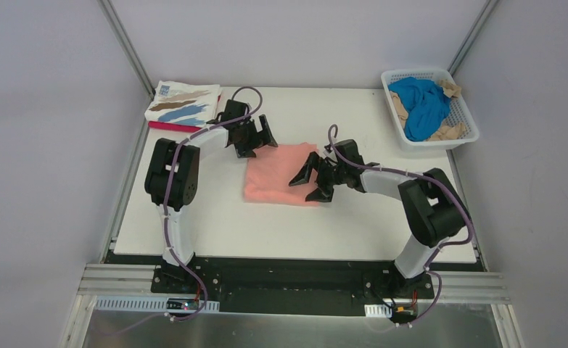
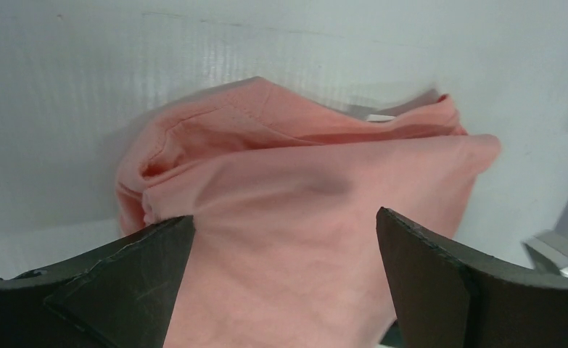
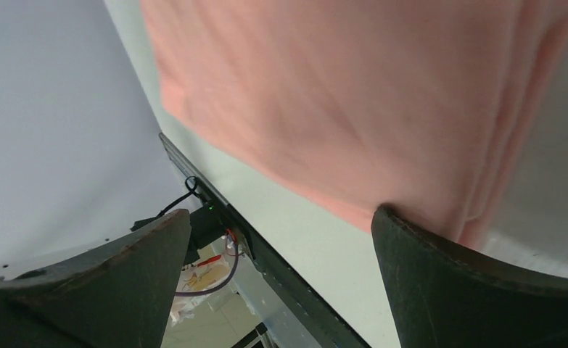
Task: Fold and stack the t-shirts
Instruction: Smooth out wrinkles on the folded tshirt
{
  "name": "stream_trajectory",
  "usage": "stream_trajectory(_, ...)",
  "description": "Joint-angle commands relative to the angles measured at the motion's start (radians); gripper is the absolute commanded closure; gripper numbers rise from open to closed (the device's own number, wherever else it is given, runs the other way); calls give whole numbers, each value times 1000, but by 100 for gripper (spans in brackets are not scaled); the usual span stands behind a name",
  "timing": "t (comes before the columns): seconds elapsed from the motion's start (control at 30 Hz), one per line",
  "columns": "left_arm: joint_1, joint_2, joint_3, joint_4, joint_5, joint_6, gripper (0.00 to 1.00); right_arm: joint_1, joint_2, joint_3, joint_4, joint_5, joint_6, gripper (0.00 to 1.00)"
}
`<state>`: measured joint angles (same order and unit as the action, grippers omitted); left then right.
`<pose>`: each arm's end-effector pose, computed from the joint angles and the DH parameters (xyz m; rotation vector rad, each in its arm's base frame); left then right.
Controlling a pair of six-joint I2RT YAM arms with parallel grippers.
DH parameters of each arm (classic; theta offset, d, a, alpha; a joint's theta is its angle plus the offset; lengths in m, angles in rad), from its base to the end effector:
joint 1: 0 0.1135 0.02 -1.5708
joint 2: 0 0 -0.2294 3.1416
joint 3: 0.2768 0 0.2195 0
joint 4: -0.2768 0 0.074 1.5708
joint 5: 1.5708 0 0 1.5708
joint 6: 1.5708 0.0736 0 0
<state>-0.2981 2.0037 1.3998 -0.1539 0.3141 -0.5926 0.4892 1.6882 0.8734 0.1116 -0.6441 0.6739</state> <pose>0.4031 -0.1476 0.1522 -0.1918 2.4176 -0.7945 0.2764 0.1972 0.1429 -0.1504 2.4627 1.3003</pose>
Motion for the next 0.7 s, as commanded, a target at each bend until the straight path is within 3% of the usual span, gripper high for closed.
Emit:
stream_trajectory(0.0,19,46,25,5,44,13,1,-5,63,-37,28,48,-6,1)
stream_trajectory(0.27,30,6,-11,5,23,27,1,-5,64,-53,-3,80,-23,0)
stream_trajectory(0.47,30,-170,15,-14,72,99,1,-5,-158,16,-105,164,-71,0)
stream_trajectory(0.67,30,-388,-143,-54,-50,109,1,-29,-373,-37,-167,288,-77,0)
